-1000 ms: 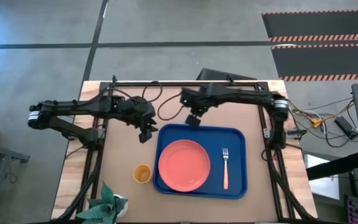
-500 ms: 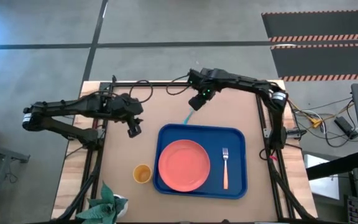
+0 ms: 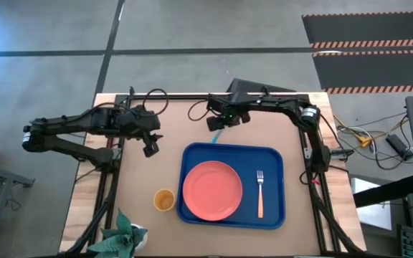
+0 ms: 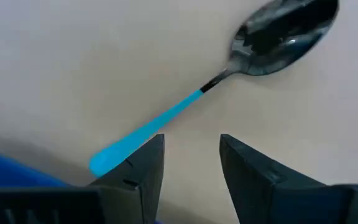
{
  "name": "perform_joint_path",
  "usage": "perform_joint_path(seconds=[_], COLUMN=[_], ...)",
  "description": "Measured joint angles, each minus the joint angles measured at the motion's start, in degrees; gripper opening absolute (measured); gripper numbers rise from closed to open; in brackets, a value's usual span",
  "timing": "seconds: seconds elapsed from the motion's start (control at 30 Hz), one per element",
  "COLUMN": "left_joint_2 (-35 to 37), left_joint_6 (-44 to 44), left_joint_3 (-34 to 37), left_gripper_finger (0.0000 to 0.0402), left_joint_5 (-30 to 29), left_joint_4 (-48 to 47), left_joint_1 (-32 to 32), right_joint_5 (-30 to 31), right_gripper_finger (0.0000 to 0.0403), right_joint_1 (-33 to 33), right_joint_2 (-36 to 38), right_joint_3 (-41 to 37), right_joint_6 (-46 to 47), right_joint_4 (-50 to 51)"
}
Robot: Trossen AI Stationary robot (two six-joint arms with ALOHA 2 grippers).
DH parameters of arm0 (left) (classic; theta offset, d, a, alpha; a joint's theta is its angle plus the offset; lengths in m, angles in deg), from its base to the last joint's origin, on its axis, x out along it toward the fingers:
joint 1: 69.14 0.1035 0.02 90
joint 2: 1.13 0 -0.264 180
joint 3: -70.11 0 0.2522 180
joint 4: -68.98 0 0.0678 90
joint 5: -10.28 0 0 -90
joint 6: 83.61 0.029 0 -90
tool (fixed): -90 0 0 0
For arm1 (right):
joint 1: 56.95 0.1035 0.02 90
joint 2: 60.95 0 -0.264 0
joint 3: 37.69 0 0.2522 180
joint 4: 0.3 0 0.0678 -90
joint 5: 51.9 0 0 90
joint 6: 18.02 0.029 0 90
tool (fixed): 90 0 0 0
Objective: Pick and place plate/cup/fork/spoon on tray
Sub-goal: Put the blue spoon to the right of the light orange fork on the blue tray
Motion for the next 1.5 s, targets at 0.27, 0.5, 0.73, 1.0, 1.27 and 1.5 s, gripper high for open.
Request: perform_joint_path(seconds=[0.27, 0.5, 0.73, 1.0, 1.27, 1.5], left_joint_2=[-0.5, -0.3, -0.3, -0.4, -0.4, -0.5], left_joint_6=[5.0, 6.6, 7.5, 8.8, 8.9, 10.1], left_joint_3=[0.0, 0.0, 0.0, 0.1, 0.2, 1.1], left_gripper_finger=[0.0141, 0.0141, 0.0141, 0.0141, 0.0141, 0.0141], left_joint_5=[0.0, 0.3, 0.5, 0.5, 0.5, 0.7], left_joint_4=[0.1, 0.0, 0.0, -0.1, 0.0, 0.9], left_joint_1=[0.0, 0.0, 0.0, 0.0, 0.0, 0.0], right_joint_5=[0.1, 1.1, 1.6, 3.2, 3.6, 4.5], right_gripper_finger=[0.0148, 0.0148, 0.0148, 0.0148, 0.0148, 0.0148], right_joint_1=[1.7, 1.8, 2.0, 2.1, 2.2, 2.4], right_joint_2=[-5.1, -6.9, -6.5, -6.3, -3.2, -1.0], right_joint_3=[0.0, 0.2, 0.1, 0.0, 0.0, 0.2], right_joint_6=[8.2, 8.8, 7.6, 8.0, 8.8, 10.0], right_joint_4=[-7.8, -11.4, -9.5, -6.0, -3.8, -3.0])
